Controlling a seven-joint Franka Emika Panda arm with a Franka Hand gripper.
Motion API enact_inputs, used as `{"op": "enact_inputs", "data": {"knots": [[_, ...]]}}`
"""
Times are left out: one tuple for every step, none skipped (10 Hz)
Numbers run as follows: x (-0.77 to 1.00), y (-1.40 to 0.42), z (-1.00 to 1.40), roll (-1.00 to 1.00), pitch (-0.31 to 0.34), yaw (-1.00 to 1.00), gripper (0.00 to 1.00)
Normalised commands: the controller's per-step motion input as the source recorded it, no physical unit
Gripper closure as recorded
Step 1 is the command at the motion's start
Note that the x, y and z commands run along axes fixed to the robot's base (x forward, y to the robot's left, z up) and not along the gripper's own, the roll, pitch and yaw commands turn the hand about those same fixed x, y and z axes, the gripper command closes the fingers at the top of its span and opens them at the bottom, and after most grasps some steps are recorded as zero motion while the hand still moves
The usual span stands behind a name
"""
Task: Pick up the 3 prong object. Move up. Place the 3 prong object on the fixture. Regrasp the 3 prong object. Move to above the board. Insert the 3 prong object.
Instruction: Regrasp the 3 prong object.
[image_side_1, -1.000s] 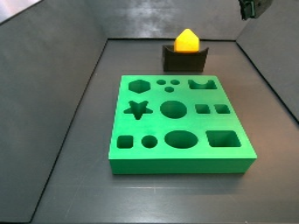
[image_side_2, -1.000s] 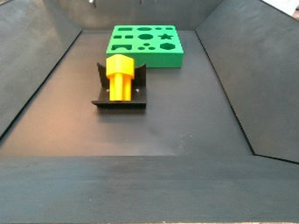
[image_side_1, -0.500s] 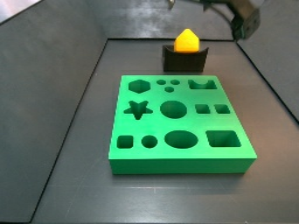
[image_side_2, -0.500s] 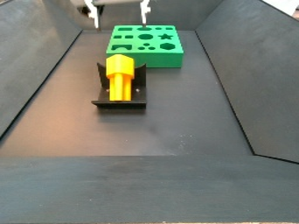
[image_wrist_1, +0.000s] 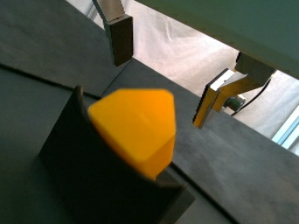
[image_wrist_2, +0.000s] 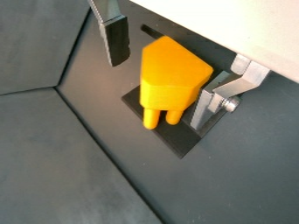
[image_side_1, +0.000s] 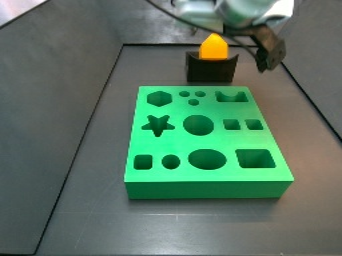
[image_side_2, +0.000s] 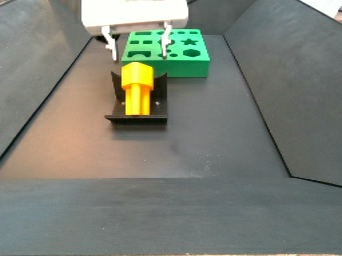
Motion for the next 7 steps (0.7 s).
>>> {"op": "enact_inputs", "data": {"knots": [[0.12,0.02,-0.97,0.05,-0.035,0.01,0.0],[0.11,0.01,-0.87,0.05,-0.028,0.01,0.0],[0.09,0.01,-0.68,0.06,-0.016,0.0,0.0],[0.09,0.0,-0.59,0.06,-0.009,0.01,0.0],[0.08,0.0,-0.4,0.05,0.0,0.01,0.0],[0.08,0.0,-0.27,0.05,0.002,0.02,0.0],[0.02,-0.02,-0.17,0.05,0.016,0.02,0.0]]}}
